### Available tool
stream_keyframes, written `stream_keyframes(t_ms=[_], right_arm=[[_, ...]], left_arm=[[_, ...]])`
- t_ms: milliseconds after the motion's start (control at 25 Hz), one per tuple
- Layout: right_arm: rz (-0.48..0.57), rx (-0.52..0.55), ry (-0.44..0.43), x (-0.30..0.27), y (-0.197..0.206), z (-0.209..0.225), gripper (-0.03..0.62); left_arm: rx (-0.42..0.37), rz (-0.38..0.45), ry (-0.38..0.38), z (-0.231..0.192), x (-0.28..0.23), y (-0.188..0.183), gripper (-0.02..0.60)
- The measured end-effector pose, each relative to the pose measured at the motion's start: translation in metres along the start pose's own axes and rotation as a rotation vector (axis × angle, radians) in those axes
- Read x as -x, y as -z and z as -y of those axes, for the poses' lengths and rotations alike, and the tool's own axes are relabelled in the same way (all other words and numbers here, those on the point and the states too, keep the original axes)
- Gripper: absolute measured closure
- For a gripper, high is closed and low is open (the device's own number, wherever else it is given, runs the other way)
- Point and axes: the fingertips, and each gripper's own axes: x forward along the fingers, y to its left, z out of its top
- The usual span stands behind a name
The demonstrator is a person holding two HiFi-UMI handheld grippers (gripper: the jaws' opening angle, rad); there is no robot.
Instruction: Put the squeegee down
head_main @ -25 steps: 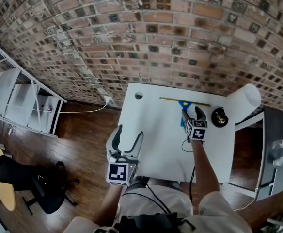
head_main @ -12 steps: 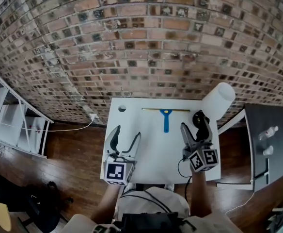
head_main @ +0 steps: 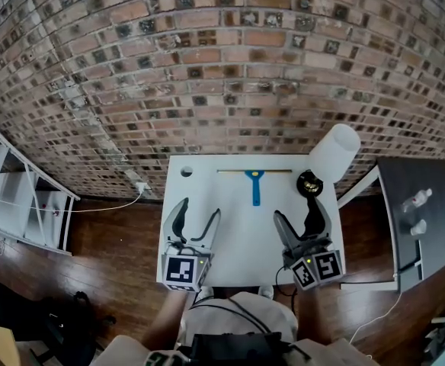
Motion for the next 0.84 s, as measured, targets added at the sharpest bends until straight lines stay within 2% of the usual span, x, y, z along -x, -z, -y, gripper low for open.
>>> stream_keyframes(t_ms=[240,400,840], right_arm=[[-0.031,-0.005,-0.01,-0.001,0.011,-0.007,0.175],[-0.053,-0.018,-0.01,-0.003,0.02,-0.007,0.177],[-0.05,-0.012,-0.033,-0.013,0.019,-0.011,0.177]], left_arm=[[0.02,-0.001,0.005,0.004,0.0,-0.003,0.288],[-0.009,-0.004,0.017,0.003,0.0,-0.001,0.288],[0.007,-0.003,0.009,0.001,-0.005,-0.003,0.288]])
